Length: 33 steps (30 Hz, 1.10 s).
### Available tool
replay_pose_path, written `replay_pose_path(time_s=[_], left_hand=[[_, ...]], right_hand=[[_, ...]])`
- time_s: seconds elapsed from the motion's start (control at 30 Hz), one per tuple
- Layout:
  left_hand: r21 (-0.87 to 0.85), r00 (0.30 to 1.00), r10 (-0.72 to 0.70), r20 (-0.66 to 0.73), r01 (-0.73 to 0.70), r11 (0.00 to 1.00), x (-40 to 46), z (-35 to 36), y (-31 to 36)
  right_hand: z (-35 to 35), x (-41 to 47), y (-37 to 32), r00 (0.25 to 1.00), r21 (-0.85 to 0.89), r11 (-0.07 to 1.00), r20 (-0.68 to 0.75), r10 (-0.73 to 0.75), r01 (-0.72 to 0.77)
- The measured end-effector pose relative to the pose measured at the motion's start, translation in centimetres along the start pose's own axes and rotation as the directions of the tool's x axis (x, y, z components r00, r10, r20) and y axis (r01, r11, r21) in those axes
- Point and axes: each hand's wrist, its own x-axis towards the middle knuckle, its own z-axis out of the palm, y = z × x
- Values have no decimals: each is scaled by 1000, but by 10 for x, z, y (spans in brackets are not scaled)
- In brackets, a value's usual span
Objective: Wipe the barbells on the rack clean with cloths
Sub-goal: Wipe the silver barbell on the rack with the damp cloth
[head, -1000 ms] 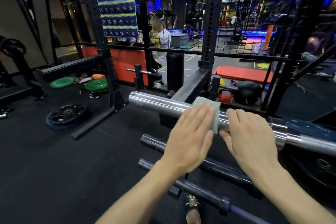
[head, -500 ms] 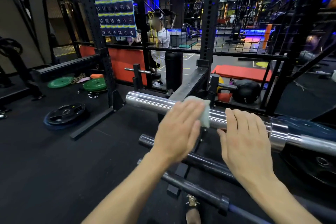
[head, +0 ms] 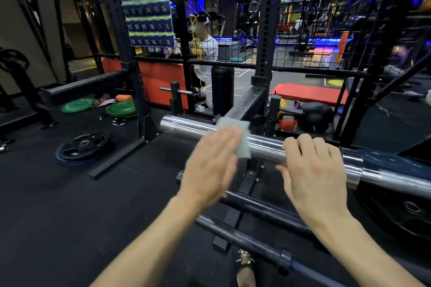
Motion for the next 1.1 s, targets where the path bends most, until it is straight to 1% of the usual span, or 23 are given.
replay_pose_path(time_s=[0.03, 0.1, 0.13, 0.17, 0.2, 0.23, 0.3, 0.33, 0.4, 0.43, 0.5, 0.6, 0.63, 0.67, 0.7, 0.8, 0.87, 0.9, 0.93, 0.97, 1.03, 1.07, 1.1], left_hand=[[5, 993, -112, -26, 112, 994, 1, -1, -21], [20, 931, -359, -58, 361, 932, 6, -8, -59], [11, 903, -427, -46, 428, 904, 9, -13, -66], [-7, 888, -459, -43, 459, 888, 12, -14, -63], [-27, 892, -447, -64, 446, 895, 15, -14, -50], [-42, 920, -382, -85, 380, 924, 16, -12, -31], [-64, 982, -170, -85, 165, 984, 13, -5, 13], [-67, 995, -69, -69, 64, 996, 11, 0, 29], [-87, 997, 61, -48, -65, 994, 11, 6, 31], [-88, 995, 80, -53, -85, 993, 12, 7, 20], [-104, 996, 39, -81, -47, 993, 13, 4, -8], [-143, 969, -198, -147, 177, 974, 10, -7, -40], [-142, 957, -247, -150, 226, 964, 10, -8, -39], [-131, 956, -252, -149, 234, 963, 10, -7, -32], [-122, 966, -214, -146, 197, 973, 10, -5, -22], [-97, 995, -22, -99, 12, 995, 5, 2, -7], [-70, 995, -20, -102, 13, 997, 6, -3, -29], [-92, 991, -70, -116, 59, 994, 6, -5, -44], [-143, 978, -159, -132, 140, 980, 5, -12, -60], [-198, 954, -262, -148, 231, 953, 6, -16, -77], [-236, 888, -416, -196, 369, 899, 13, -23, -97], [-236, 868, -449, -213, 400, 885, 18, -25, -95], [-248, 874, -441, -204, 390, 887, 21, -23, -86]], right_hand=[[-1, 1, 2, 1000, -2, 1000, -1, -1, 1], [0, 2, 2, 1000, -2, 1000, 5, -2, 2], [0, 3, 1, 1000, -2, 1000, 9, 0, 0], [1, 3, 0, 1000, 0, 1000, 14, 0, 0], [1, 2, -1, 1000, -1, 1000, 18, -2, 2], [2, 2, -2, 1000, -6, 1000, 21, 0, 1], [1, 2, -3, 1000, -27, 1000, 25, -4, 5], [1, 3, -4, 1000, -39, 999, 30, -6, 7], [0, 6, -3, 999, -53, 998, 48, -15, 17], [-1, 7, -3, 998, -56, 998, 65, -19, 23], [-1, 6, -2, 996, -61, 998, 92, -21, 27], [1, 5, -3, 995, -61, 998, 103, -13, 19], [2, 7, -4, 993, -47, 999, 114, -18, 23], [3, 11, -5, 991, -30, 999, 130, -30, 34], [3, 18, -7, 988, -14, 999, 151, -43, 46], [-3, 41, -12, 960, 9, 997, 272, -73, 73], [-4, 46, -13, 940, 7, 999, 339, -36, 36], [-4, 46, -15, 943, 14, 999, 332, -34, 32], [-4, 44, -16, 953, 26, 999, 300, -46, 40], [-4, 41, -18, 961, 41, 998, 272, -50, 41], [-3, 39, -21, 967, 49, 999, 253, -36, 24], [-1, 38, -23, 966, 47, 999, 257, -36, 25], [0, 38, -25, 966, 47, 998, 256, -46, 35]])
